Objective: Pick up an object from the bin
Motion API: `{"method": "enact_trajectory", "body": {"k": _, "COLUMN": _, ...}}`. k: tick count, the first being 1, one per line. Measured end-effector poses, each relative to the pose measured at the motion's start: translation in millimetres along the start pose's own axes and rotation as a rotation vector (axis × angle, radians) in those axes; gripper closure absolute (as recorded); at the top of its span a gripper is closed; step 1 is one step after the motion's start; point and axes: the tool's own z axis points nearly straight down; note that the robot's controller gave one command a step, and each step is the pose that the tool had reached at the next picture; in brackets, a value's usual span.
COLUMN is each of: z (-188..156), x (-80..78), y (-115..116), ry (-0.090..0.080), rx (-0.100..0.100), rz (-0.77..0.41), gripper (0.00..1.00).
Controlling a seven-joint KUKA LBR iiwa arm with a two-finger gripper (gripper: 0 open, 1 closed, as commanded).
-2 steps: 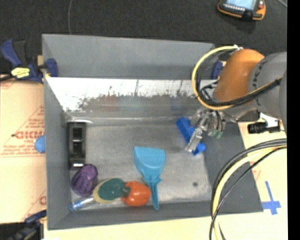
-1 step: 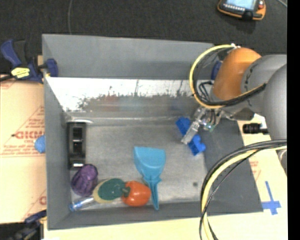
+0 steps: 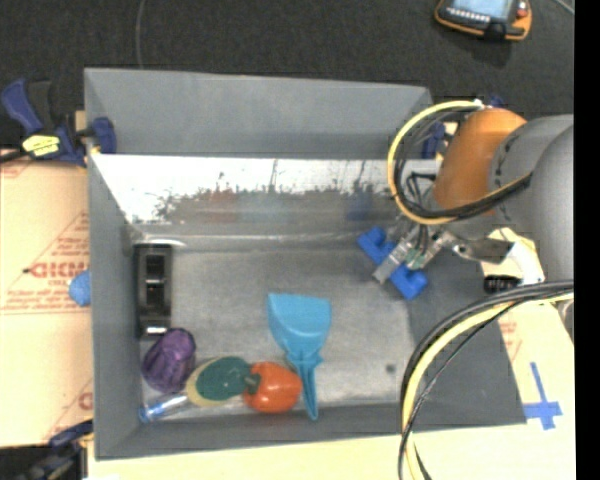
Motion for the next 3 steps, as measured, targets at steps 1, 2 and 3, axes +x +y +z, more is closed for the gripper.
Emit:
{"method": "enact_trajectory", "body": {"k": 1, "z": 0, "x": 0.0, "y": 0, "ry": 0.000, "rx": 0.001, "rz": -0.002, "gripper": 1.00}}
{"method": "enact_trajectory", "body": {"k": 2, "z": -4, "x": -0.8, "y": 0, "ry": -0.004, "rx": 0.000, "rz": -0.003, "gripper": 1.00}}
{"method": "enact_trajectory", "body": {"k": 3, "z": -14, "x": -1.7, "y": 0, "ry": -0.006, "rx": 0.000, "rz": -0.005, "gripper": 1.00}}
